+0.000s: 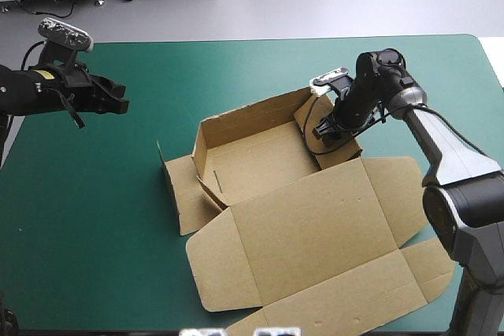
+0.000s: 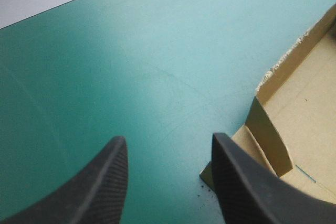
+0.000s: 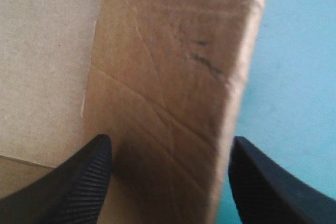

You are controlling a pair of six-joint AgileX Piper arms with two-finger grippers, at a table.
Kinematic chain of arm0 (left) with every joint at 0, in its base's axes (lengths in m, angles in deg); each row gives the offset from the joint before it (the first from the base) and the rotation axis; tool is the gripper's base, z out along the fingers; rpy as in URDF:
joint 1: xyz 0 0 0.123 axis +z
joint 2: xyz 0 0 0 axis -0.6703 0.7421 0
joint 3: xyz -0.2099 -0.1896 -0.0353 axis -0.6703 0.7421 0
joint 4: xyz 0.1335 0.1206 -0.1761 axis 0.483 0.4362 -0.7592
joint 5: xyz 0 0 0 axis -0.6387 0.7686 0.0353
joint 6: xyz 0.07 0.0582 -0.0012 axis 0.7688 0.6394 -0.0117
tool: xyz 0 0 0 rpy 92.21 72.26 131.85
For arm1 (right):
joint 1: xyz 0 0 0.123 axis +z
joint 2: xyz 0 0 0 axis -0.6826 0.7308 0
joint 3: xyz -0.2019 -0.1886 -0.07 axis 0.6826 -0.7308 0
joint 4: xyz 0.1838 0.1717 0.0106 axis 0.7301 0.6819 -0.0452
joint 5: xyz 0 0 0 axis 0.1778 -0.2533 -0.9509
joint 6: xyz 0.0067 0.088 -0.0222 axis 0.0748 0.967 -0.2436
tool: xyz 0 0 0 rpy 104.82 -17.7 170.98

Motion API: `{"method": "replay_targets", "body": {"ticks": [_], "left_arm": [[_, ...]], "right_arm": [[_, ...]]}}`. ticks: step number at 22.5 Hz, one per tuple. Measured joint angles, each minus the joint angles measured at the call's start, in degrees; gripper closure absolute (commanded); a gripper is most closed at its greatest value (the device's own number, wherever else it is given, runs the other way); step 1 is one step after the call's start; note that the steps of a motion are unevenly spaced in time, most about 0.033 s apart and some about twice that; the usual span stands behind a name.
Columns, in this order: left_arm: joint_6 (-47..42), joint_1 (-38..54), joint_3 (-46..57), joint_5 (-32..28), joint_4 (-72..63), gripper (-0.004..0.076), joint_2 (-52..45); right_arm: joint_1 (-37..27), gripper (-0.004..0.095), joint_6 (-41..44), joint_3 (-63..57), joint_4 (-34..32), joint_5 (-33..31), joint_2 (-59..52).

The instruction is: Fold the box

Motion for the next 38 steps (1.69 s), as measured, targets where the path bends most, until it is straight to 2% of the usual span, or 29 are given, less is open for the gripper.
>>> {"method": "replay_targets", "body": {"ticks": [2, 4, 5, 15, 21, 25, 27, 30, 32, 38], "left_arm": [[0.0, 0.0, 0.0, 0.1, -0.5, 0.0371, 0.0], [0.0, 0.0, 0.0, 0.1, -0.7, 0.0371, 0.0], [0.0, 0.0, 0.0, 0.1, -0.7, 0.0371, 0.0], [0.0, 0.0, 0.0, 0.1, -0.9, 0.0371, 0.0], [0.0, 0.0, 0.0, -1.2, -0.6, 0.0371, 0.0], [-0.7, 0.0, 0.0, -2.0, 0.6, 0.0371, 0.0], [-1.4, 0.0, 0.0, -2.7, 0.8, 0.0371, 0.0], [-4.2, 0.0, 0.0, -4.4, 3.4, 0.0371, 0.0], [-5.8, 0.0, 0.0, -3.8, 5.2, 0.0371, 0.0], [-6.3, 3.2, 0.0, 1.5, 1.3, 0.0371, 0.0]], "right_arm": [[0.1, 0.0468, 0.0, 0.0, 2.5, 0.1, 1.9], [0.1, 0.08, 0.2, 0.0, 4.2, 0.4, 3.0], [0.1, 0.0918, 0.5, 0.0, 4.3, 0.7, 3.4], [0.6, 0.0933, 3.2, 0.0, 4.4, 1.2, 3.7], [0.1, 0.0933, 3.2, 2.9, 4.0, 0.5, -0.2], [-3.5, 0.0933, 3.1, 5.1, 4.6, 0.4, -7.7], [-7.7, 0.0933, 3.0, 5.3, 6.0, -0.1, -12.9], [-15.2, 0.0933, 1.1, 5.3, 11.7, -0.4, -19.7], [-17.3, 0.0933, 0.6, 5.3, 12.3, -0.4, -23.2], [-17.6, 0.0933, -0.7, 5.3, 13.4, -0.5, -30.0]]}}
